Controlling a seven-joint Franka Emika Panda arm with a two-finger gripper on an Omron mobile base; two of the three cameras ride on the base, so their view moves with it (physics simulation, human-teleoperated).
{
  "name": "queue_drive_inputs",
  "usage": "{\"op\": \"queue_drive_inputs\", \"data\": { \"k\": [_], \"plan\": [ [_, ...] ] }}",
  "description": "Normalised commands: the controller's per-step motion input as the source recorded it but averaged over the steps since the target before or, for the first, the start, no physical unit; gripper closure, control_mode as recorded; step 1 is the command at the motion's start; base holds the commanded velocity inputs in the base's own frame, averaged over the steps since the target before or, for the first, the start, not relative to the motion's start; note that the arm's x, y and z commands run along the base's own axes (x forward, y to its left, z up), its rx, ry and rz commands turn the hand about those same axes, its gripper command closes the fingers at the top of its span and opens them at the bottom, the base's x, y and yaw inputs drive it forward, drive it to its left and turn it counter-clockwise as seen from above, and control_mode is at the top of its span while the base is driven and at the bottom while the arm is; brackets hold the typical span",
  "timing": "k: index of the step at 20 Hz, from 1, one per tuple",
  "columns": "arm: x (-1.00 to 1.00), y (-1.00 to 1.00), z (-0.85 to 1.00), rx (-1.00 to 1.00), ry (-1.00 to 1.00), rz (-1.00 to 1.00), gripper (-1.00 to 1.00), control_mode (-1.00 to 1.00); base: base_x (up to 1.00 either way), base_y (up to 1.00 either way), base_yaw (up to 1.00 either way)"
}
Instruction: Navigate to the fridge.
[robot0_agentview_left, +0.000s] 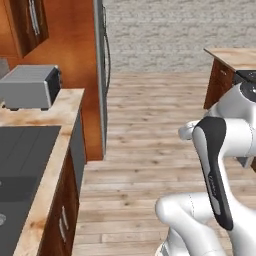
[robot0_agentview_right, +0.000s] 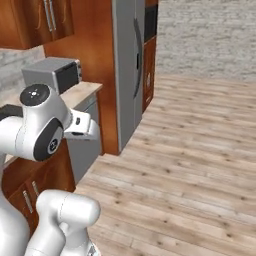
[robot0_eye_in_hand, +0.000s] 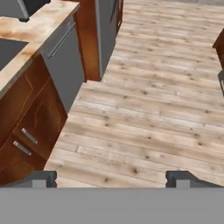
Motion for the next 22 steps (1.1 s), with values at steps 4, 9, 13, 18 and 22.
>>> {"op": "queue_drive_inputs", "data": {
  "k": [4, 9, 13, 18, 22],
  "plan": [
    [0.0, 0.0, 0.0, 0.0, 0.0, 0.0, -1.0, 1.0, 1.0, -0.59, 0.0],
    [0.0, 0.0, 0.0, 0.0, 0.0, 0.0, -1.0, 1.0, 1.0, -0.72, 0.14],
    [0.0, 0.0, 0.0, 0.0, 0.0, 0.0, -1.0, 1.0, 1.0, -0.32, 0.57],
    [0.0, 0.0, 0.0, 0.0, 0.0, 0.0, -1.0, 1.0, 1.0, -0.22, 0.75],
    [0.0, 0.0, 0.0, 0.0, 0.0, 0.0, -1.0, 1.0, 1.0, -0.18, 0.83]
  ]
}}
